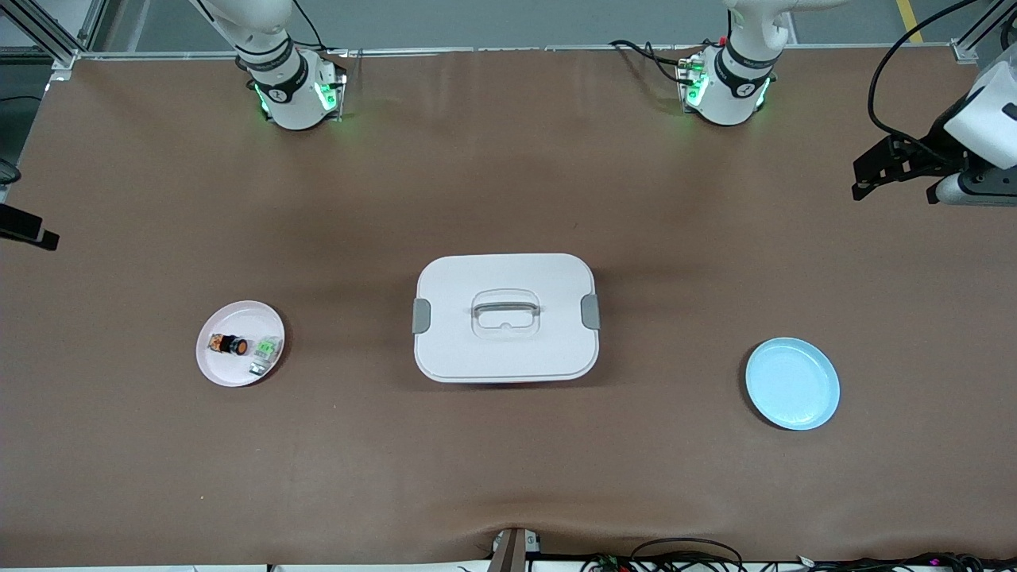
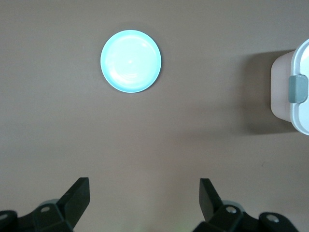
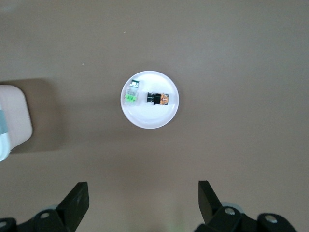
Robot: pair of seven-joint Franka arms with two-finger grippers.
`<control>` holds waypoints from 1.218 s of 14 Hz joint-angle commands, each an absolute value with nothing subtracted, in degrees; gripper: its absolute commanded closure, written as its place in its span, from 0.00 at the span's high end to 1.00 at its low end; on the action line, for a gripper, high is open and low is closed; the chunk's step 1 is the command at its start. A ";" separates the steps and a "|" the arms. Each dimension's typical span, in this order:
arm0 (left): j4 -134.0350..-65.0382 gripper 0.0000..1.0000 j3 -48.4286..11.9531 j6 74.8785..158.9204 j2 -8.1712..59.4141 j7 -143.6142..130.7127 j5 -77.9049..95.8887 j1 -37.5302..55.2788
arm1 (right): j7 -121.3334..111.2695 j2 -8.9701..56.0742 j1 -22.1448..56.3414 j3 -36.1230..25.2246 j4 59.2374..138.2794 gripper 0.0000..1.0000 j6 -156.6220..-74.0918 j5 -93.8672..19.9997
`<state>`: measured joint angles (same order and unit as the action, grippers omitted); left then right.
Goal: Transfer orange switch to right arm and place
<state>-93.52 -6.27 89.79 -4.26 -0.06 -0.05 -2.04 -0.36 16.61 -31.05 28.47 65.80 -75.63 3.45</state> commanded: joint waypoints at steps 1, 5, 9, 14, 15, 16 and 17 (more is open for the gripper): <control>-93.34 1.00 -6.42 88.95 -5.27 0.18 -0.53 -2.64 | -0.88 15.65 -32.08 28.91 65.30 1.00 -74.62 0.97; -93.25 1.00 -6.59 89.12 -5.27 0.00 -0.44 -2.64 | -1.14 13.19 -24.82 23.77 66.01 1.00 -75.15 2.11; -92.38 1.00 -6.68 89.12 -4.57 0.35 -0.09 -2.55 | -1.14 11.96 -7.51 5.66 66.62 1.00 -75.15 1.14; -92.37 1.00 -6.59 88.95 -4.57 0.88 -0.09 -2.72 | -1.32 8.45 -2.48 -0.42 72.57 1.00 -78.12 -0.09; -92.37 1.00 -6.59 88.95 -4.57 0.79 -0.09 -2.64 | -1.32 6.78 -0.63 -2.79 75.03 1.00 -79.44 -0.17; -92.37 1.00 -6.59 88.95 -4.57 0.79 -0.09 -2.64 | -1.32 5.38 0.34 -3.86 77.41 1.00 -80.50 -0.70; -92.37 1.00 -6.59 88.95 -4.66 0.70 -0.09 -2.64 | -1.32 4.06 0.18 -3.95 79.43 1.00 -81.55 -0.96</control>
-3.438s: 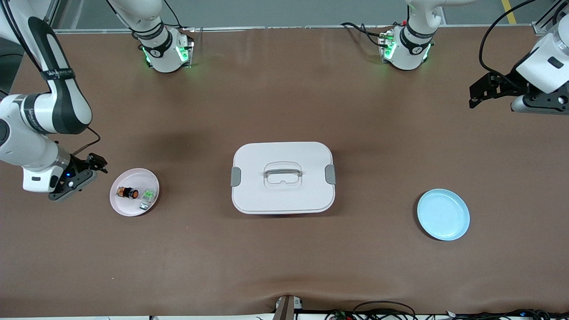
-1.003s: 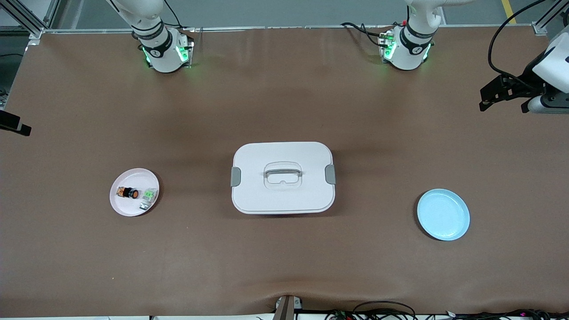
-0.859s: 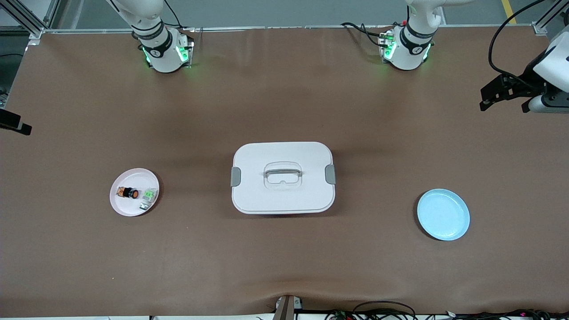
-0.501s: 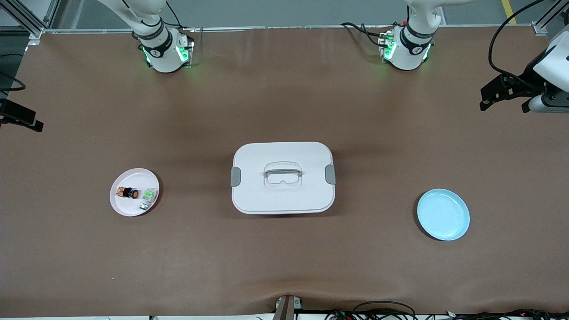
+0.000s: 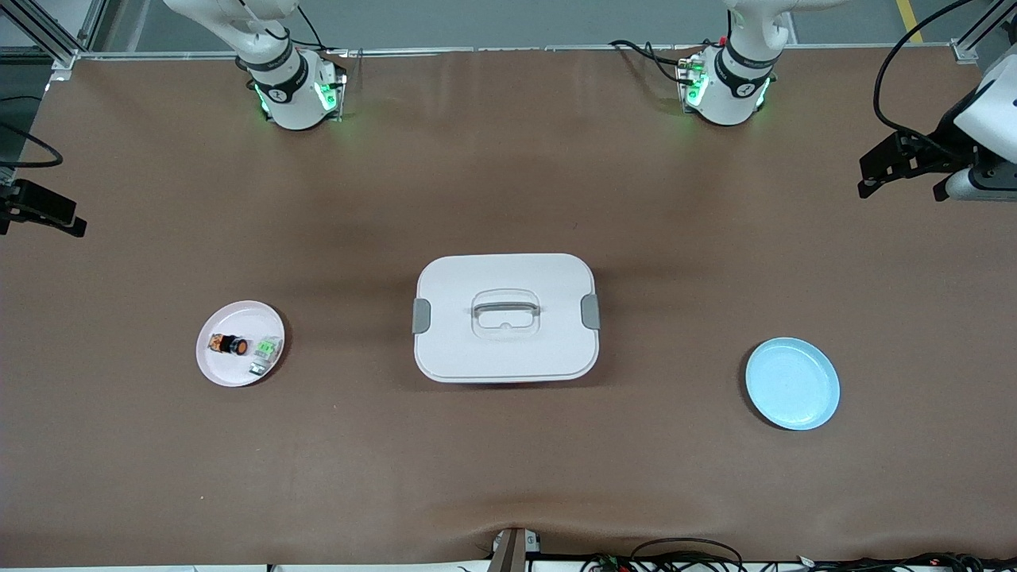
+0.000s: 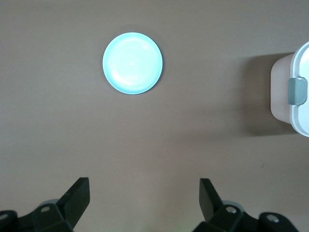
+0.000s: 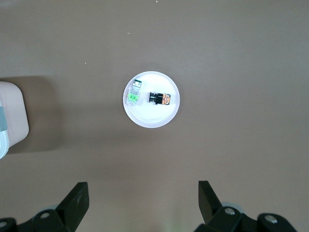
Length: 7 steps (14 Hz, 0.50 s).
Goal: Transfer orange switch to right arm and place
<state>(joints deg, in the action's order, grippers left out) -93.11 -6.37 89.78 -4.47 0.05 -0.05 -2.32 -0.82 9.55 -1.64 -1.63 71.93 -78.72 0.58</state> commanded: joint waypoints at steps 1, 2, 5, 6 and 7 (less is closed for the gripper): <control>-92.37 1.00 -6.59 88.95 -4.75 0.70 -0.09 -2.64 | -1.32 3.17 0.09 -3.96 81.02 1.00 -82.17 -1.05; -92.46 1.00 -6.68 88.86 -4.75 0.62 -0.09 -2.64 | -1.32 2.47 0.09 -3.96 82.17 1.00 -82.61 -1.14; -92.29 1.00 -6.68 89.03 -4.66 0.44 -0.09 -2.64 | -1.32 0.53 0.17 -4.04 85.16 1.00 -83.84 -1.14; -92.29 1.00 -6.59 89.03 -4.66 0.44 -0.09 -2.64 | -1.41 -0.08 0.18 -4.04 86.04 1.00 -84.11 -1.14; -92.29 1.00 -6.68 89.03 -4.66 0.44 -0.09 -2.64 | -1.32 -0.17 0.18 -4.04 86.31 1.00 -84.11 -1.14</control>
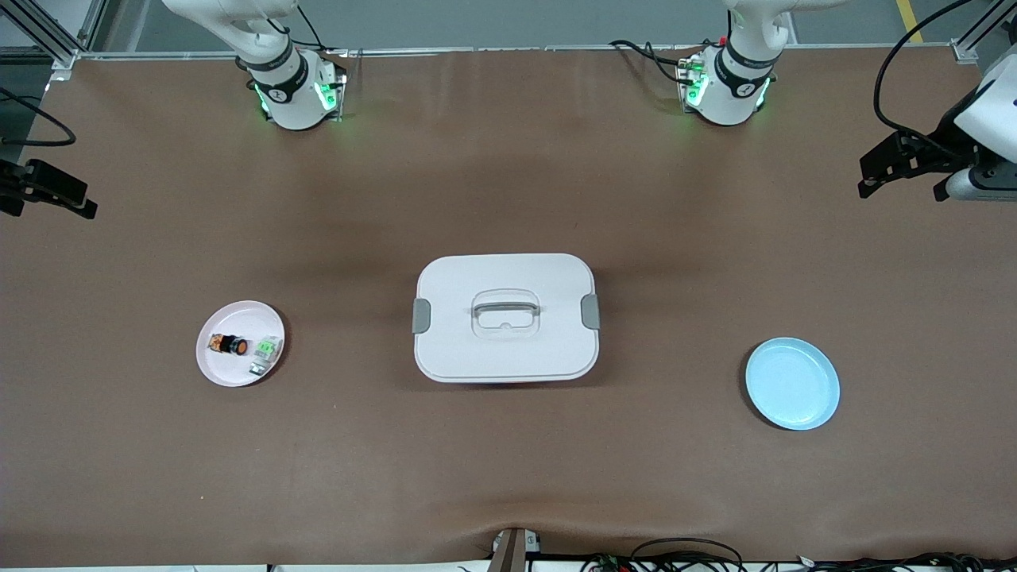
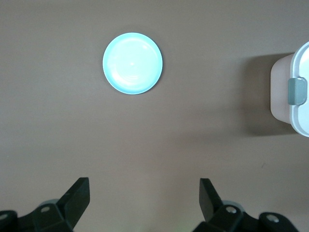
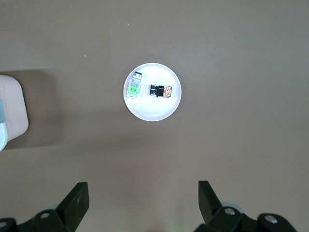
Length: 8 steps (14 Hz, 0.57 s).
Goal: Transfer orange switch to right arm and place
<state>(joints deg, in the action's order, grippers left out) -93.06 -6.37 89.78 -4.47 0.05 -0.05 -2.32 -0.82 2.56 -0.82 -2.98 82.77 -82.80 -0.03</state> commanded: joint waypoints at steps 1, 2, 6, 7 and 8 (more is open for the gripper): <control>-92.29 1.00 -6.68 89.03 -4.75 0.70 -0.09 -2.64 | -1.41 -0.18 0.18 -4.04 86.40 1.00 -84.11 -1.14; -92.29 1.00 -6.59 88.95 -4.83 0.70 -0.09 -2.64 | -1.32 -0.26 0.00 -4.04 86.40 1.00 -84.11 -1.14; -92.29 1.00 -6.59 88.86 -5.01 0.70 -0.09 -2.64 | -1.32 -0.44 -0.26 -4.04 86.92 1.00 -84.11 -1.14; -92.20 1.00 -6.50 88.86 -5.01 0.70 0.00 -2.64 | -1.41 -0.44 -0.26 -4.04 87.01 1.00 -84.11 -1.14; -91.94 1.00 -6.42 88.86 -4.92 0.79 -0.09 -2.72 | -1.41 -0.44 -0.26 -4.04 87.01 1.00 -84.20 -1.14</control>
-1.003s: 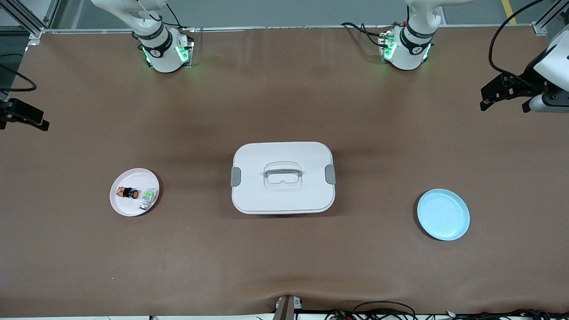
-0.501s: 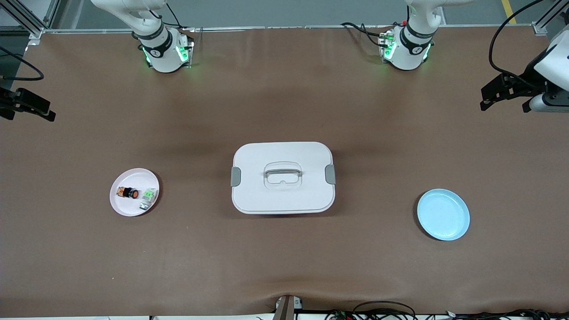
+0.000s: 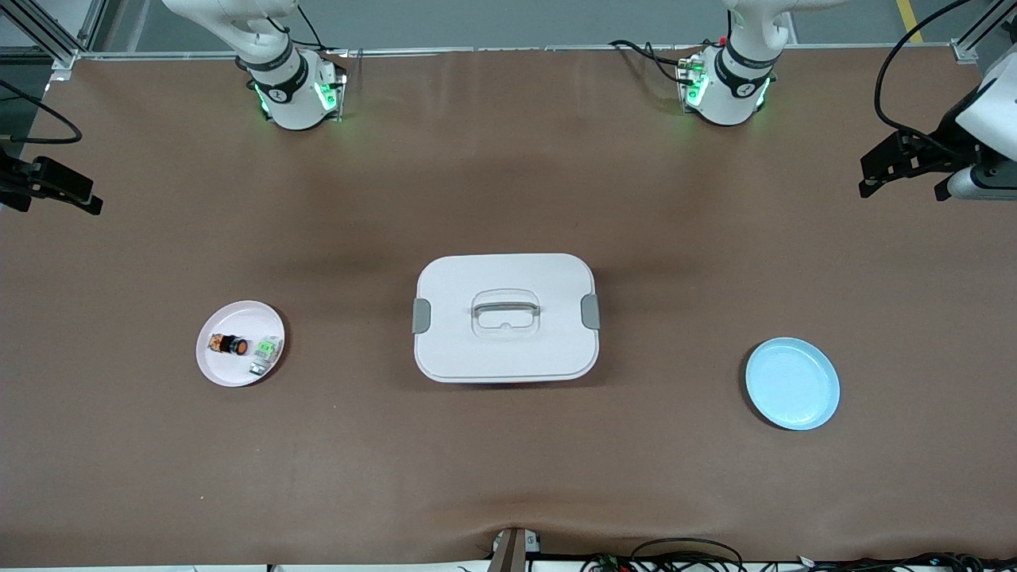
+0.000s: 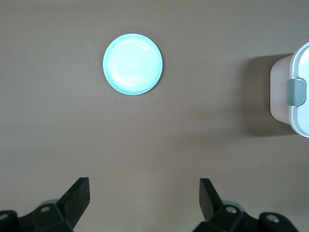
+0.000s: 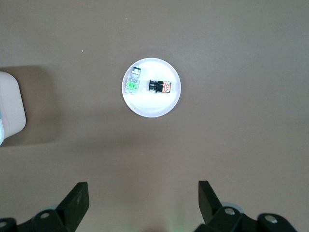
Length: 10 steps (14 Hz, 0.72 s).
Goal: Transfer orange switch to right arm and place
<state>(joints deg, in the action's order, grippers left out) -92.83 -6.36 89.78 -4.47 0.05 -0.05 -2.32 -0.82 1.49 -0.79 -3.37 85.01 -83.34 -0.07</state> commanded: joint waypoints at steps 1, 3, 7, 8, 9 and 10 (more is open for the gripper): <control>-91.67 1.00 -6.50 88.86 -4.83 0.44 -0.09 -2.55 | -1.41 -0.53 -0.26 -4.04 87.01 1.00 -84.20 -1.14; -90.97 1.00 -6.50 88.94 -4.48 0.09 -0.09 -2.55 | -1.41 -0.62 -0.18 -3.96 87.10 1.00 -84.72 -1.14; -90.62 1.00 -6.50 88.86 -4.48 0.44 -0.18 -2.55 | -1.32 -0.53 -0.26 -3.96 87.01 1.00 -85.16 -1.14; -90.70 1.00 -6.50 88.86 -4.48 0.61 -0.18 -2.64 | -1.32 -0.53 -0.35 -3.96 87.10 1.00 -85.43 -1.23; -90.62 1.00 -6.50 88.86 -4.48 0.53 -0.18 -2.64 | -1.23 -0.61 -0.35 -3.96 87.19 1.00 -86.13 -1.23; -90.62 1.00 -6.50 88.86 -4.48 0.35 -0.09 -2.64 | -1.23 -0.62 -0.35 -3.96 87.45 1.00 -86.92 -1.23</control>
<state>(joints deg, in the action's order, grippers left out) -91.57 -6.35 89.78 -4.47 0.05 -0.05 -2.33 -0.83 1.28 -0.79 -3.37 85.23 -85.24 -0.18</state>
